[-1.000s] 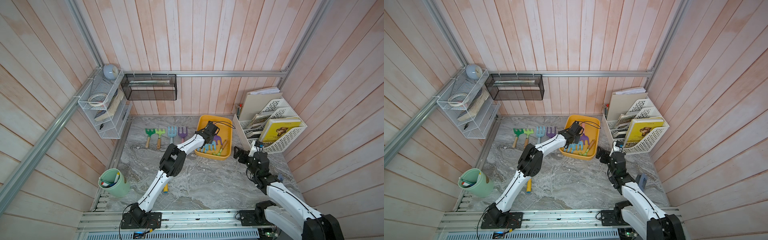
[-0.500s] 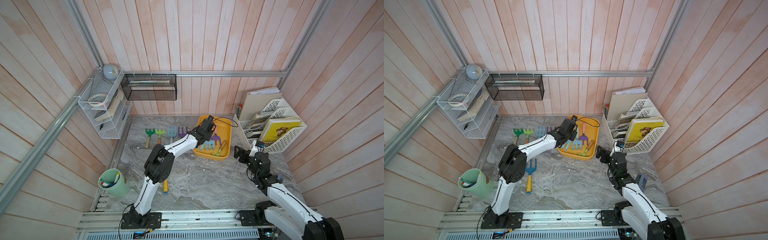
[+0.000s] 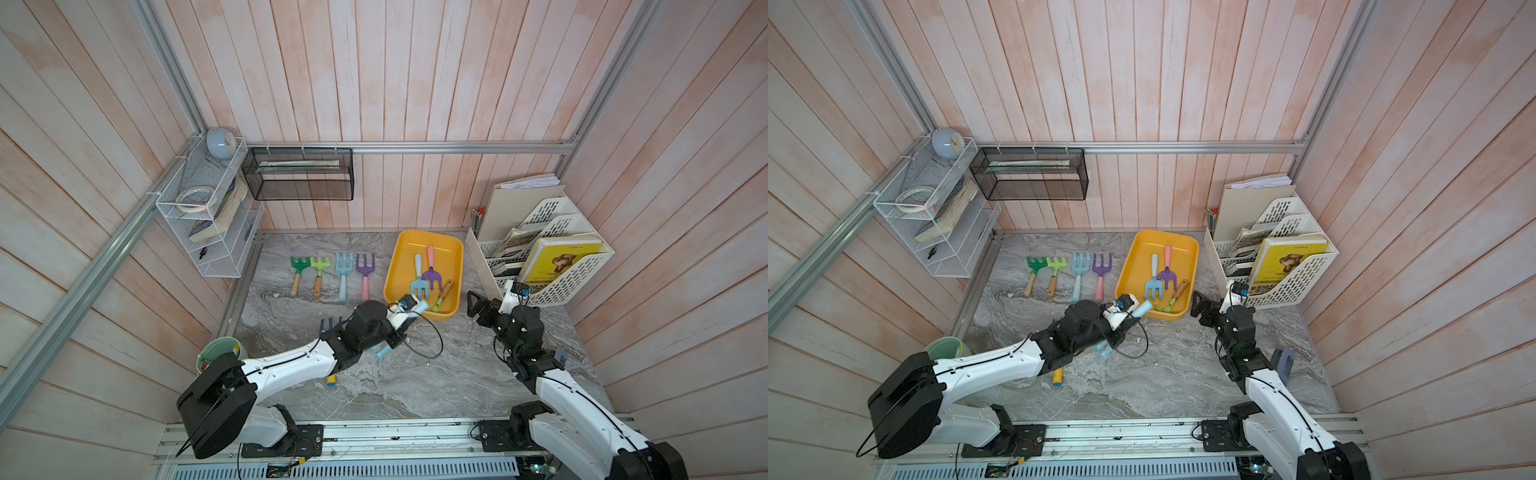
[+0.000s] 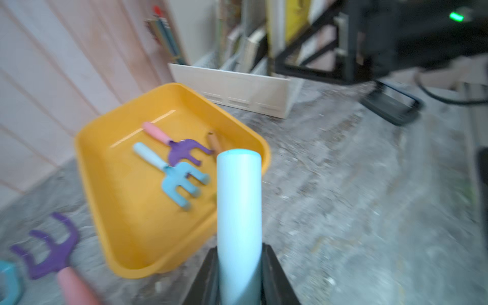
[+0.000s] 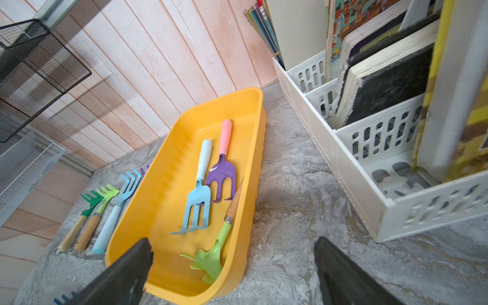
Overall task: Take the hand rake out of the storage box
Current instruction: Place the rake at the center of the board.
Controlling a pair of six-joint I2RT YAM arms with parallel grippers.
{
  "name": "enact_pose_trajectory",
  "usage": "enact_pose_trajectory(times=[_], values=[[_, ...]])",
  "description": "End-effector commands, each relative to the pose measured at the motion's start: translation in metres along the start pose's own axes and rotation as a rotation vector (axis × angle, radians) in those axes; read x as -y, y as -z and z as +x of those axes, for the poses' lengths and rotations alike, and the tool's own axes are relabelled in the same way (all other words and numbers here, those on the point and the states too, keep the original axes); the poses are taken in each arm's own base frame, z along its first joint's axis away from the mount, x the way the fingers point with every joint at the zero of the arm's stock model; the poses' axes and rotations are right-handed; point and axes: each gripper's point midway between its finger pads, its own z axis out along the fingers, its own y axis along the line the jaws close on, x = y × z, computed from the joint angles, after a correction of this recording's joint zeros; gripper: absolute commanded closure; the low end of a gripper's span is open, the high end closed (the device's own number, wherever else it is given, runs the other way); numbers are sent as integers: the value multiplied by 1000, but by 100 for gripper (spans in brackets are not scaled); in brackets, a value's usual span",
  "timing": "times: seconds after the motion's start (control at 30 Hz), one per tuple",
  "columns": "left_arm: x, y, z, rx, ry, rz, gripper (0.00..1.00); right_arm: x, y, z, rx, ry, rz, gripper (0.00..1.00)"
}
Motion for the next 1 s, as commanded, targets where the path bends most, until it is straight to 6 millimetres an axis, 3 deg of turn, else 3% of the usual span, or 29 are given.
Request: enact_pose_trajectory(times=[0.0,0.07,0.17,0.4,0.47,0.53,0.6,0.63,0.7,0.8,0.9,0.97], values=[[45,-9,50,-138,-87,139,89,-14,0,3,-16,5,-85,2],[56,-17,80,-235,-83,182,89,-18,0,4,-24,9,-107,2],[63,-30,106,-318,-100,215,90,-18,1,5,-33,15,-101,2],[68,-43,127,-376,-159,256,79,-4,-3,22,-100,11,-43,2],[63,-42,128,-379,-156,244,61,-3,-8,33,-148,1,-43,2],[61,-41,124,-371,-149,243,31,-5,-12,43,-193,2,-61,2],[57,-38,117,-349,-141,230,12,-7,-17,53,-231,13,-61,2],[52,-36,113,-335,-131,212,0,-8,-18,57,-246,26,-64,2],[40,-31,102,-299,-100,173,0,-9,-20,65,-275,50,-52,2],[-5,-18,76,-195,14,34,0,-17,-20,77,-316,72,-93,2],[-53,15,42,-3,189,-71,0,-37,-16,92,-344,146,-187,2],[-90,46,25,140,321,-181,0,-59,-9,108,-360,266,-277,2]])
